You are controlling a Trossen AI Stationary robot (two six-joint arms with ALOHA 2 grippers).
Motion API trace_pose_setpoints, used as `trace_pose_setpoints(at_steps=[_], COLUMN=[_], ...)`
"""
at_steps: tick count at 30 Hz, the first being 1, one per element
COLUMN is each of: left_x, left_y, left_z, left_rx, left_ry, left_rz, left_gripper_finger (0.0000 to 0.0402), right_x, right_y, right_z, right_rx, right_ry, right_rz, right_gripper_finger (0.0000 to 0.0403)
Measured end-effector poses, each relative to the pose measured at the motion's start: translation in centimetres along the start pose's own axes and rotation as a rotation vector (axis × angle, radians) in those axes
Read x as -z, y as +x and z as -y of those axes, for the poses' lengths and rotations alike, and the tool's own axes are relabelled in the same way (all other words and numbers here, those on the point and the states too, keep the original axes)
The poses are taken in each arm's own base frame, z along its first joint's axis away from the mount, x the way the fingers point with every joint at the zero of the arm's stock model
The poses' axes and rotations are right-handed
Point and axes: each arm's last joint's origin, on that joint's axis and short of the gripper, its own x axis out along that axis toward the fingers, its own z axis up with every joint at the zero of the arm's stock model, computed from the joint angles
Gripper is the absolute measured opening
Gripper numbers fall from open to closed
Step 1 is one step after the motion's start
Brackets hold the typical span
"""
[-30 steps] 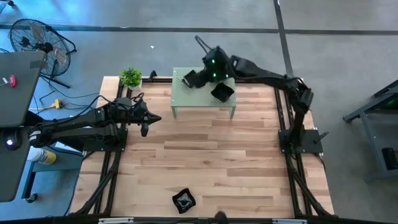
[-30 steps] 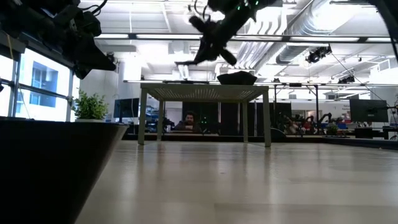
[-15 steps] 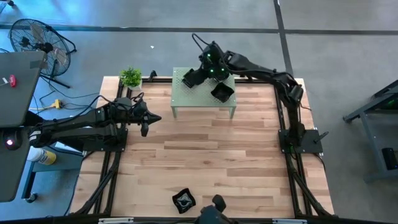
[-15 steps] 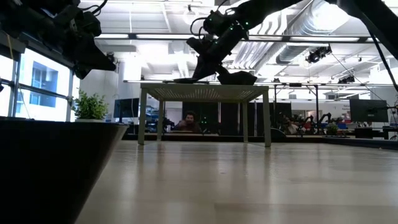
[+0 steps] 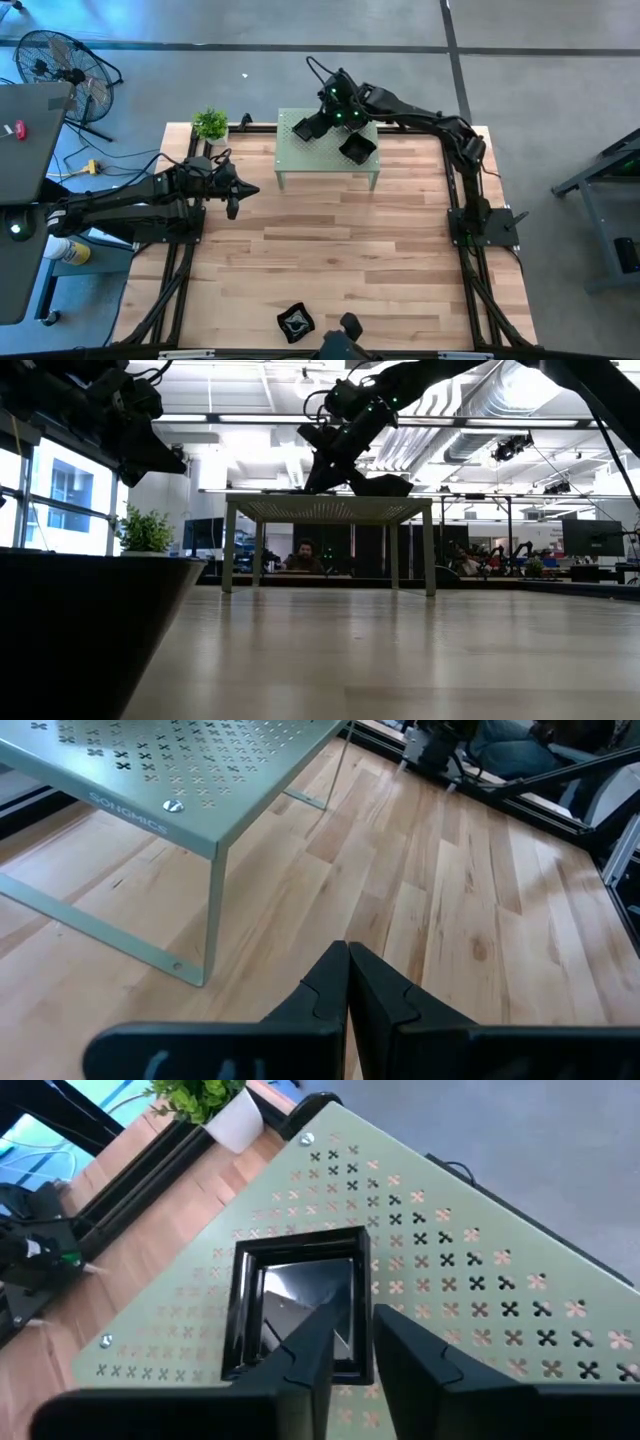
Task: Pick & Place Mini shaped plates
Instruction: Stack the black square plate on top of the black square plates on the shelf, then stack the black distorted square plate on top of the black distorted square plates on the shelf
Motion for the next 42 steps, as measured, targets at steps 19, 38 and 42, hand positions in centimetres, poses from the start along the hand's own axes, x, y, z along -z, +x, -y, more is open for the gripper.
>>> trace_pose_setpoints(at_steps=[19, 38, 42], left_x=[0.2, 0.5, 2.1], left_y=[1.8, 8.3, 9.3], left_z=[1.3, 15.3, 18.6], left_rx=[0.062, 0.062, 0.061], left_ry=[-0.059, -0.045, -0.093], left_rz=[-0.128, -0.505, -0.584], left_gripper_finger=[0.0, 0.0033, 0.0073], right_x=[8.3, 20.0, 21.1], right_y=[-11.4, -21.3, -22.0], right_z=[-8.5, -2.4, -1.6], right_rx=[-0.2, -0.346, -0.371], right_ry=[-0.408, -0.297, -0.297], right_rz=[0.123, 0.455, 0.467], right_gripper_finger=[0.0009, 0.0004, 0.0003])
